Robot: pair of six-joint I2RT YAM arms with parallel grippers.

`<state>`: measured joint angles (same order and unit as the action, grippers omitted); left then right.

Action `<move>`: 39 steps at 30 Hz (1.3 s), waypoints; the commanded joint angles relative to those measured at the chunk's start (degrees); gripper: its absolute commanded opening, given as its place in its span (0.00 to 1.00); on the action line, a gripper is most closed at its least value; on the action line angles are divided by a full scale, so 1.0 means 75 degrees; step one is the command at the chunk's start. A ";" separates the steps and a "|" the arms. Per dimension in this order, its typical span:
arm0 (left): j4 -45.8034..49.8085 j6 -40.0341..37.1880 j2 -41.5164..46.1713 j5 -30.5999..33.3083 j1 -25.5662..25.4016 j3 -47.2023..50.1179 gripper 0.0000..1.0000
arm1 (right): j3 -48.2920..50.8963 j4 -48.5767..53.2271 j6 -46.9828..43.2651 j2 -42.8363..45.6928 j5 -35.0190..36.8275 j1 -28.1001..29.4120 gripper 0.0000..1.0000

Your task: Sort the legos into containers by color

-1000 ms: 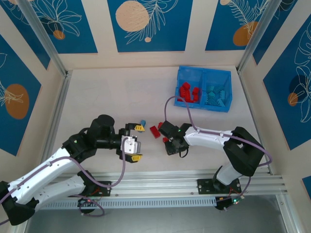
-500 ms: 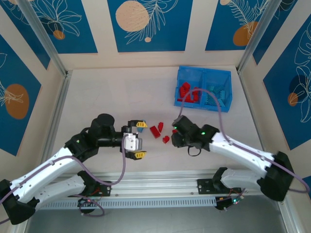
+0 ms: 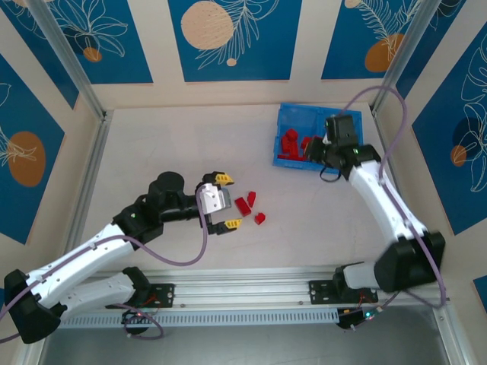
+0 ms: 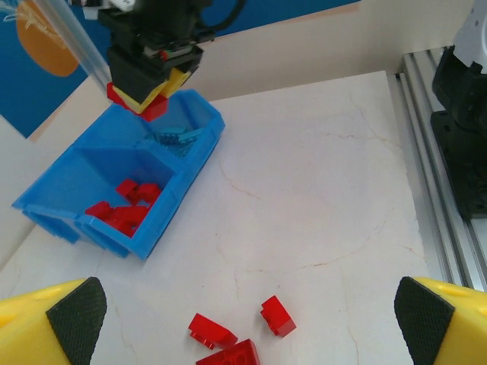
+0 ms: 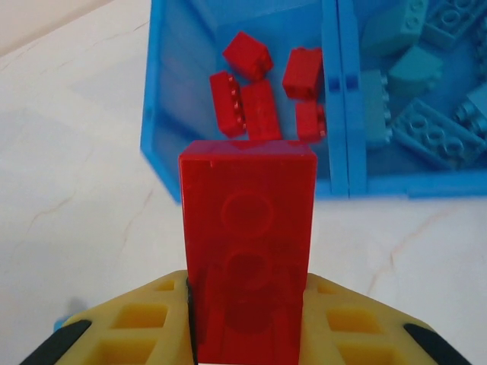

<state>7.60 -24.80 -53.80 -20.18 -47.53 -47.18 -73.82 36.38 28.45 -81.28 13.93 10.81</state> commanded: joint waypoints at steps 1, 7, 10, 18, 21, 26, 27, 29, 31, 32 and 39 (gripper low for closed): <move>0.0236 0.0618 0.0240 0.0541 -0.0082 -0.0207 1.00 | -0.1141 -0.0270 -0.0461 -0.1329 -0.0510 -0.0213 0.30; 0.0370 0.2517 -0.0173 0.1496 -0.0091 -0.0430 1.00 | -0.4024 0.0466 -0.0573 -0.4067 0.0113 -0.0282 0.30; 0.0443 0.3303 -0.0279 0.2300 -0.0088 -0.0416 1.00 | -0.5357 0.0998 -0.0553 -0.5203 0.0443 -0.0316 0.32; 0.0730 0.4021 -0.0309 0.3134 -0.0085 0.0090 1.00 | -0.8071 0.2522 -0.0603 -0.6789 0.0507 -0.0387 0.48; 0.0775 0.4514 -0.0487 0.3162 -0.0085 0.0216 1.00 | -0.8149 0.2751 -0.0646 -0.6567 0.0407 -0.0365 0.53; 0.0723 0.6433 -0.1134 0.4035 -0.0085 0.0377 1.00 | -0.6939 0.2599 -0.0683 -0.5376 -0.0123 -0.0307 0.55; 0.0752 0.7004 -0.1303 0.4234 -0.0091 0.0356 1.00 | -0.6562 0.2519 -0.0698 -0.5073 -0.0368 -0.0294 0.56; 0.1032 0.8311 -0.1784 0.4535 -0.0085 0.0189 0.98 | -0.5507 0.2172 -0.0711 -0.4240 -0.0942 -0.0231 0.56; 0.1031 0.8865 -0.2211 0.4322 -0.0127 0.0007 0.97 | -0.4464 0.1905 -0.0700 -0.3354 -0.1178 -0.0116 0.56; 0.0964 0.9155 -0.2404 0.4284 -0.0194 -0.0043 0.97 | -0.3885 0.1746 -0.0693 -0.2850 -0.1303 -0.0044 0.57; 0.1189 1.1492 -0.3378 0.4599 -0.0435 -0.0337 0.88 | -0.0966 0.1573 -0.0698 0.0322 -0.2438 0.0626 0.63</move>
<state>14.79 50.17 -77.25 12.05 -50.00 -46.78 -86.43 48.49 23.77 -85.08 1.41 13.72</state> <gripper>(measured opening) 0.887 0.631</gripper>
